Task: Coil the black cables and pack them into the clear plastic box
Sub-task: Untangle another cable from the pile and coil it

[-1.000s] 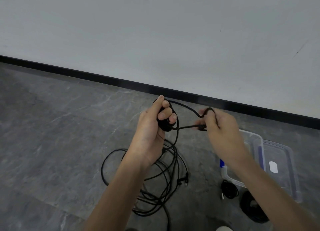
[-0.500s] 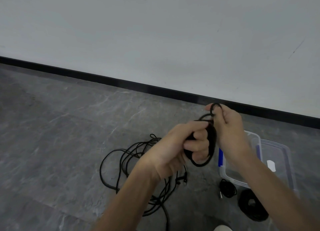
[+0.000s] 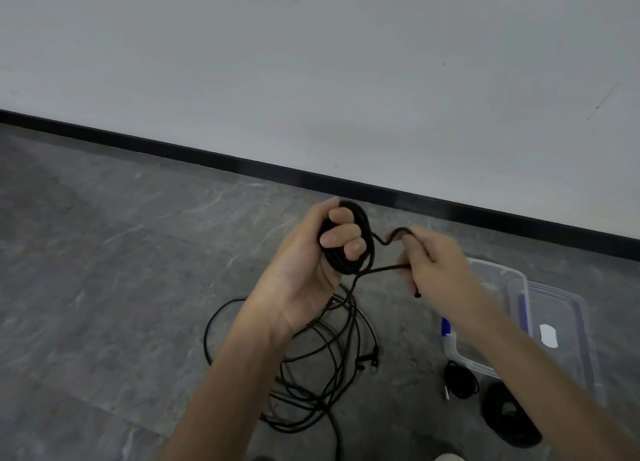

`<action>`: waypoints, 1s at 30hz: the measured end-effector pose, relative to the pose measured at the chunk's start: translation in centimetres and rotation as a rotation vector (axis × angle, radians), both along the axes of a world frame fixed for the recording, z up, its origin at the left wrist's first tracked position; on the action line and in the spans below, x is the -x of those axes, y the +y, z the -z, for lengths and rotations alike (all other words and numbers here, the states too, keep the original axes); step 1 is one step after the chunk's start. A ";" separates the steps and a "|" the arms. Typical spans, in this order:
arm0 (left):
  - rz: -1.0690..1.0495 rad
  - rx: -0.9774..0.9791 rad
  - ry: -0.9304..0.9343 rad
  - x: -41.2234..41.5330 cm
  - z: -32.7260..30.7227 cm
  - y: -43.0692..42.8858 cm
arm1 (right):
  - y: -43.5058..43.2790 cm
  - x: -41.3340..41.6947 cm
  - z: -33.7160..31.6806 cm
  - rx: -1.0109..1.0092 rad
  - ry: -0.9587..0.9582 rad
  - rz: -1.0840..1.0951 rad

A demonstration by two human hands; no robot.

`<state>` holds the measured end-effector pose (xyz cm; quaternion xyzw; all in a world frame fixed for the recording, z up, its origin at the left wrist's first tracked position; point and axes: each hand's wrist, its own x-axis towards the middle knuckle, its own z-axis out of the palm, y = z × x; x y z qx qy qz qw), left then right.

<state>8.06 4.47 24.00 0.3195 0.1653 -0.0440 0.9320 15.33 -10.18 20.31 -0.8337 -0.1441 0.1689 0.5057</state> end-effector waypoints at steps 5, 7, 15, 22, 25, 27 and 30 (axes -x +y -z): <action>0.157 -0.104 0.087 0.2 0.0 -0.4 | -0.7 -0.8 0.3 -0.010 0.034 0.150; 0.188 -0.135 0.128 0.2 0.0 -0.4 | -1.0 -1.0 0.3 0.006 0.029 0.184; 0.260 -0.118 0.060 0.3 -0.3 -0.4 | -1.7 -1.4 1.0 0.161 -0.153 0.169; 0.043 -0.041 -0.003 0.2 0.0 0.7 | -1.8 -1.5 1.6 0.264 -0.149 0.010; 0.039 0.145 -0.075 0.3 0.1 1.1 | -1.2 -0.7 2.0 0.328 -0.042 -0.209; 0.017 0.248 -0.136 0.4 0.1 1.4 | -0.7 0.1 1.9 0.341 -0.005 -0.310; -0.107 0.162 -0.138 0.3 0.0 1.3 | -0.2 1.0 1.5 0.315 0.068 -0.406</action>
